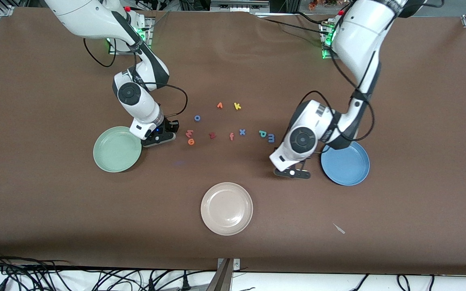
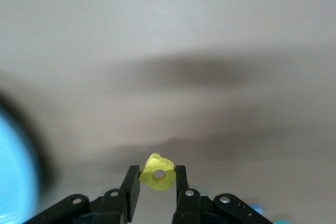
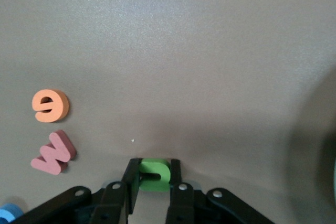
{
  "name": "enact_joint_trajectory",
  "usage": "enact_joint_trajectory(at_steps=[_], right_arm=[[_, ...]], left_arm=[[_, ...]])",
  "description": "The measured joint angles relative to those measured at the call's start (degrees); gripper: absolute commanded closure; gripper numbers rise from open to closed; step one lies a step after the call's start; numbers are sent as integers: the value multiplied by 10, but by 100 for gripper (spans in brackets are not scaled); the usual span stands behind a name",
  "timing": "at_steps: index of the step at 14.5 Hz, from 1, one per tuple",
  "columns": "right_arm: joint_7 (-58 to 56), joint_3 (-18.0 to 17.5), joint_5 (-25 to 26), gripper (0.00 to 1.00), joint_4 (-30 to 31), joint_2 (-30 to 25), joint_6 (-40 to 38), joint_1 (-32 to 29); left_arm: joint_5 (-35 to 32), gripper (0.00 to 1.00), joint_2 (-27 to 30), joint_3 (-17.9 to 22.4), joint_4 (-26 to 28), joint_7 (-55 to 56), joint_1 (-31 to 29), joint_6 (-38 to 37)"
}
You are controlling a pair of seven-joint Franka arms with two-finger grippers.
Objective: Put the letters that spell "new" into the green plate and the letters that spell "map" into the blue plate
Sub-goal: 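Drop the yellow letter on the blue plate while the right drops u on green, then grasp the blue E with the left gripper while the right grasps orange e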
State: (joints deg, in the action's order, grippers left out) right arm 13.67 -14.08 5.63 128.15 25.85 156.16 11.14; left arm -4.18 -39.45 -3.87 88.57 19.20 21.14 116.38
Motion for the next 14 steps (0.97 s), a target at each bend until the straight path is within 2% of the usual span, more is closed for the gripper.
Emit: enact_joint_trajectory(at_steps=[2, 4, 5, 6, 8, 10, 12, 14], right_arm=[[0, 3, 1, 79, -1, 0, 0, 2], [-6, 16, 14, 79, -6, -6, -11, 4], [-19, 26, 22, 79, -14, -14, -32, 3], [-43, 39, 26, 79, -25, -26, -61, 2], [-111, 68, 26, 79, -49, -52, -111, -5], [-171, 90, 26, 75, -58, -68, -130, -17], [-214, 108, 26, 47, -58, -69, -133, -28], [-228, 116, 26, 39, -57, -65, -133, -34]], left_arm=[[-7, 73, 23, 2, 0, -69, -43, -31], [-48, 72, 29, 3, 2, -151, -89, -46], [-62, 68, 28, 4, 5, -189, -112, -48], [-66, 58, 27, 4, 10, -220, -133, -48], [-67, 0, 19, 3, 20, -250, -155, -46], [-67, 0, 13, -1, 24, -251, -156, -43], [-67, 0, 13, -9, 25, -250, -151, -43], [-60, 0, 14, -30, 22, -222, -150, -47]])
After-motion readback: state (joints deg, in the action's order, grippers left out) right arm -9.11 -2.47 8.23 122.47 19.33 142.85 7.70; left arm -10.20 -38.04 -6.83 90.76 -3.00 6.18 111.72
